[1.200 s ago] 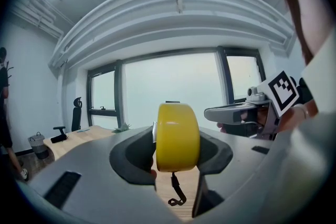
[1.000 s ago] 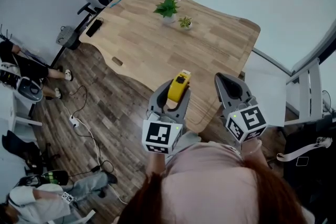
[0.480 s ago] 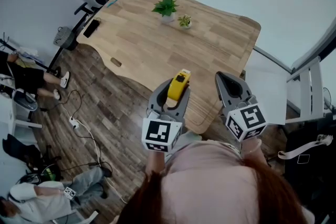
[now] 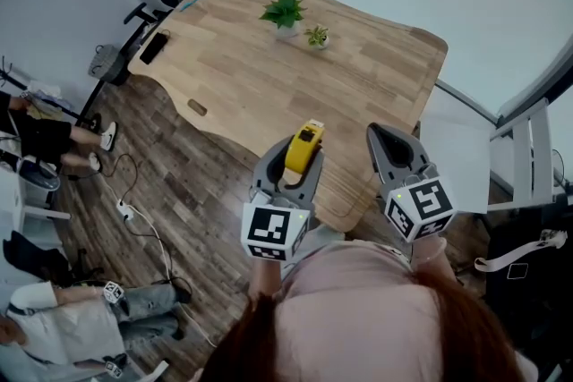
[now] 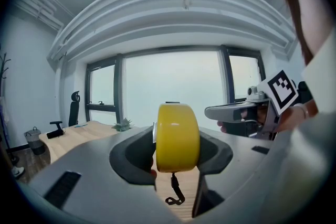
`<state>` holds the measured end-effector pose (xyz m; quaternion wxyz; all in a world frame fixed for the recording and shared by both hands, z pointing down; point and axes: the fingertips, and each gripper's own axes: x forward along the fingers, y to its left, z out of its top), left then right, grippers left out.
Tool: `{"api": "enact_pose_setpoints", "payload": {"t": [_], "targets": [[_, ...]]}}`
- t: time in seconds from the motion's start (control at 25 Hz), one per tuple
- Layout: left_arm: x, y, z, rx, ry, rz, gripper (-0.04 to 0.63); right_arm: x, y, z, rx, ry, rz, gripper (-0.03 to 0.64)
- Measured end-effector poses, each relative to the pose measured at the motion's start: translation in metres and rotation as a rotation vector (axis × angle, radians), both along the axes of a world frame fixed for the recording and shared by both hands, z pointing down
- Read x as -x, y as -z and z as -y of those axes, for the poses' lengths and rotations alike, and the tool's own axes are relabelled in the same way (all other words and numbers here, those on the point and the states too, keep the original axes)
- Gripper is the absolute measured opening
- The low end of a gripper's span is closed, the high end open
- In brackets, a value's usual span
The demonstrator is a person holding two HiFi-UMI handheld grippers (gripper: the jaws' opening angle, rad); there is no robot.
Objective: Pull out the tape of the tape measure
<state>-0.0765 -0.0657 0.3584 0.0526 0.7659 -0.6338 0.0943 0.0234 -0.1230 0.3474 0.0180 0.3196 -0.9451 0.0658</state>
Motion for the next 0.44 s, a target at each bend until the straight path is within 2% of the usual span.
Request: {"api": "enact_pose_setpoints", "payload": {"t": [0.44], "targets": [[0.002, 0.002, 0.006, -0.005, -0.028, -0.036, 0.173, 0.016, -0.002, 0.002, -0.001, 0.015, -0.029, 0.000]]}}
